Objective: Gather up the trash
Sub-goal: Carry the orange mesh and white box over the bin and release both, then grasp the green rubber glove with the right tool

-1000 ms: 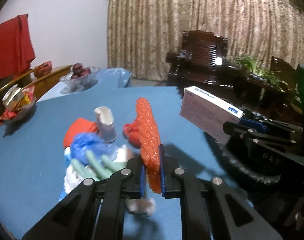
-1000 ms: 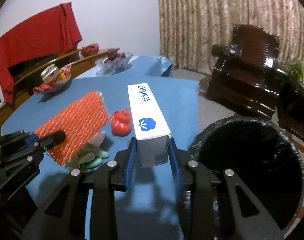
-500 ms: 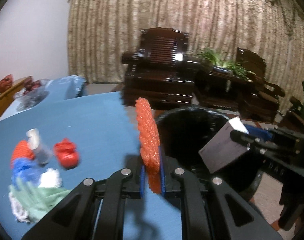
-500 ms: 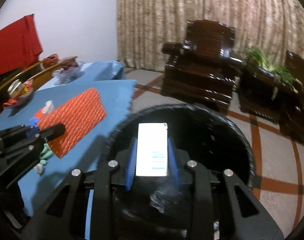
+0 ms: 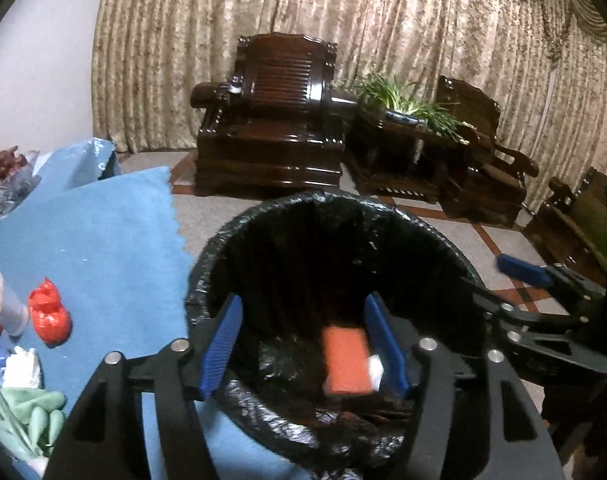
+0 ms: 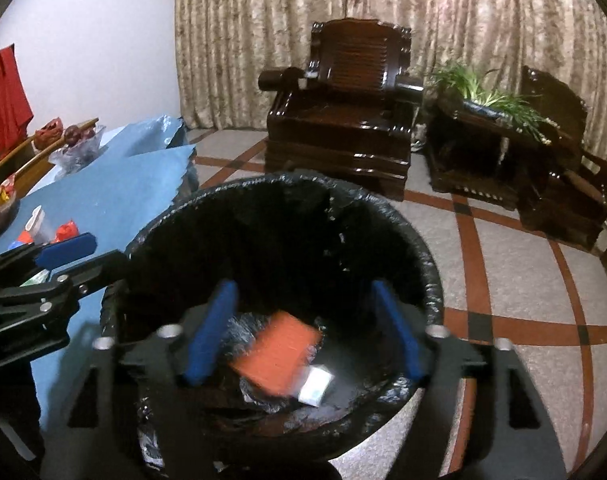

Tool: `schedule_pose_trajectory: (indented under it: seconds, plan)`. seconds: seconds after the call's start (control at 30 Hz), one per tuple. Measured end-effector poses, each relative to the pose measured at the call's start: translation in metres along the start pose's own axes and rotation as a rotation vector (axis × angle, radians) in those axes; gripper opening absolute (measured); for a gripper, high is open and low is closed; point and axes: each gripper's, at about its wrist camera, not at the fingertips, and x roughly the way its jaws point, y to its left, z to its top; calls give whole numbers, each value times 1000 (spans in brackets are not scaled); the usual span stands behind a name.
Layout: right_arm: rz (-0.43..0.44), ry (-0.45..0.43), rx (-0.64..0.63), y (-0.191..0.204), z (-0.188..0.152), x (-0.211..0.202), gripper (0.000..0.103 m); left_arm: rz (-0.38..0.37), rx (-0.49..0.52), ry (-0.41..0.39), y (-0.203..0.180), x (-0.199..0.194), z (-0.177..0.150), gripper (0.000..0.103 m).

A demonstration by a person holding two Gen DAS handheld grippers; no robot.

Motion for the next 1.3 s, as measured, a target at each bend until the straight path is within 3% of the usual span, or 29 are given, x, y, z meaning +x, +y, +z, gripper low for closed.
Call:
schedule_pose_trajectory:
  seconds: [0.03, 0.13, 0.23, 0.43, 0.67, 1.07, 1.3]
  plan:
    - [-3, -17, 1, 1, 1, -3, 92, 17, -4, -13, 4, -6, 0, 72]
    - [17, -37, -7, 13, 6, -12, 97, 61, -8, -54, 15, -21, -2, 84]
    - [65, -62, -17, 31, 12, -20, 98, 124, -19, -94, 35, -47, -7, 89]
    - [182, -96, -70, 87, 20, -32, 98, 242, -79, -121, 78, -93, -27, 91]
    - [341, -68, -133, 168, 22, -30, 98, 389, -161, -122, 133, -144, -62, 91]
    - [465, -14, -254, 263, -5, -23, 97, 539, -240, -100, 196, -190, -110, 90]
    - [542, 53, -312, 302, -24, -15, 72, 555, -277, -73, 216, -194, -128, 89]
